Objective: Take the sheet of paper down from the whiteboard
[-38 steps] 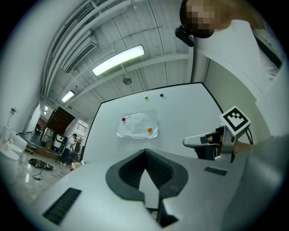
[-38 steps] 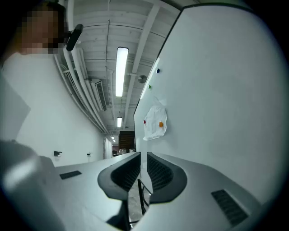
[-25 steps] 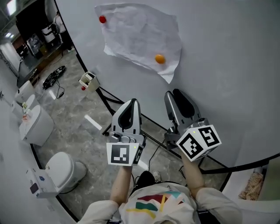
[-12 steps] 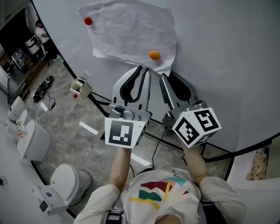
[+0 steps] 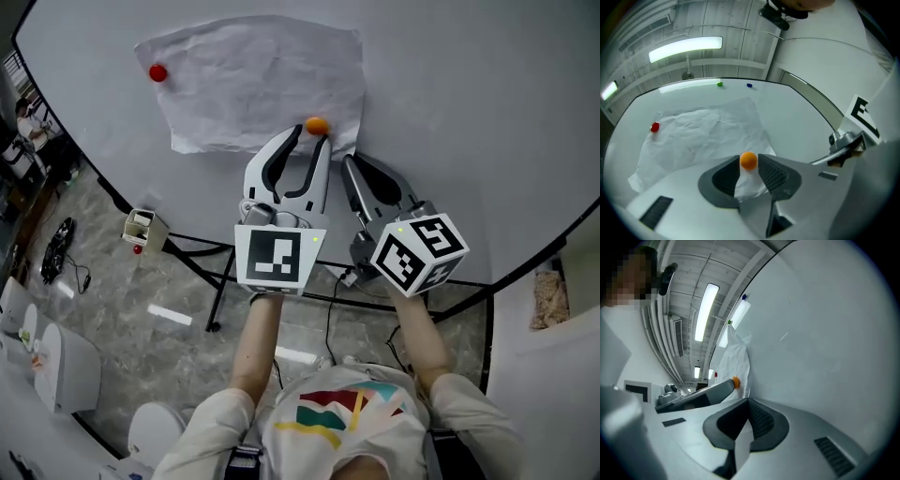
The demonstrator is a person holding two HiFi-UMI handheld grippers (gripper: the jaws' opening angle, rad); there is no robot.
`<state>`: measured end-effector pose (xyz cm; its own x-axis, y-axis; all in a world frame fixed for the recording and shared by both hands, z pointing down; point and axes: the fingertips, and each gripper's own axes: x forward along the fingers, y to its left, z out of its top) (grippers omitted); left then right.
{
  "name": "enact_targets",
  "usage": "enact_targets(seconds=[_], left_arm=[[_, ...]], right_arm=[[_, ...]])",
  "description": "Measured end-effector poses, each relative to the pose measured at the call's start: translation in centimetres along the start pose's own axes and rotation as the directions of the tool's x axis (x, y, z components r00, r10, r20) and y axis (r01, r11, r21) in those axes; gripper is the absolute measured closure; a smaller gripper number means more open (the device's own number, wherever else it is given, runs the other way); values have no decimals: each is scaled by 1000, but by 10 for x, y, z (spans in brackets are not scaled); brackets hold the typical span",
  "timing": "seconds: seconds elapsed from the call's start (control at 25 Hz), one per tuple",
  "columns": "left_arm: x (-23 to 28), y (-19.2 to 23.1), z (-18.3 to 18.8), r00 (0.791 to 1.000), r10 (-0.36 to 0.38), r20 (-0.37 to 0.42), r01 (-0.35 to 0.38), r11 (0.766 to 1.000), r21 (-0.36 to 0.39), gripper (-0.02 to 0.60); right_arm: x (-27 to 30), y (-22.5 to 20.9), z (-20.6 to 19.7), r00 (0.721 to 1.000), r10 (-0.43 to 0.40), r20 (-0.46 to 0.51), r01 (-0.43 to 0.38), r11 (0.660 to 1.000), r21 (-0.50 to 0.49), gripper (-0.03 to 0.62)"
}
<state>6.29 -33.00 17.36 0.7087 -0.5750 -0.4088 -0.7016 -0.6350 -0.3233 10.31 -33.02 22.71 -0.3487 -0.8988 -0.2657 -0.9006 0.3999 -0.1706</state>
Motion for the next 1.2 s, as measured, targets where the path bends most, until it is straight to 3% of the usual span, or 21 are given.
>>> enact_targets(seconds=[0.12, 0.24, 0.6, 0.72, 1.0, 1.2], left_arm=[[4, -1, 2, 999, -48, 1, 48, 999, 0, 430], [7, 0, -3, 997, -57, -45, 57, 998, 2, 430], [9, -1, -5, 998, 16, -59, -14, 1000, 25, 430], [11, 5, 2, 997, 59, -56, -55, 996, 67, 430], [27, 49, 70, 991, 120, 52, -126, 983, 131, 430], [54, 79, 125, 994, 86, 63, -94, 986, 136, 430]], right_arm=[[2, -1, 1, 999, -36, -5, 36, 999, -17, 580], [3, 0, 2, 998, -61, -12, 61, 997, -52, 580], [2, 1, 1, 998, -53, -35, 49, 994, -100, 580], [0, 0, -2, 998, -47, -39, 43, 995, -96, 580], [-4, 6, -3, 999, -31, -43, 28, 996, -80, 580], [-3, 7, 1, 998, -37, -42, 33, 996, -88, 580]])
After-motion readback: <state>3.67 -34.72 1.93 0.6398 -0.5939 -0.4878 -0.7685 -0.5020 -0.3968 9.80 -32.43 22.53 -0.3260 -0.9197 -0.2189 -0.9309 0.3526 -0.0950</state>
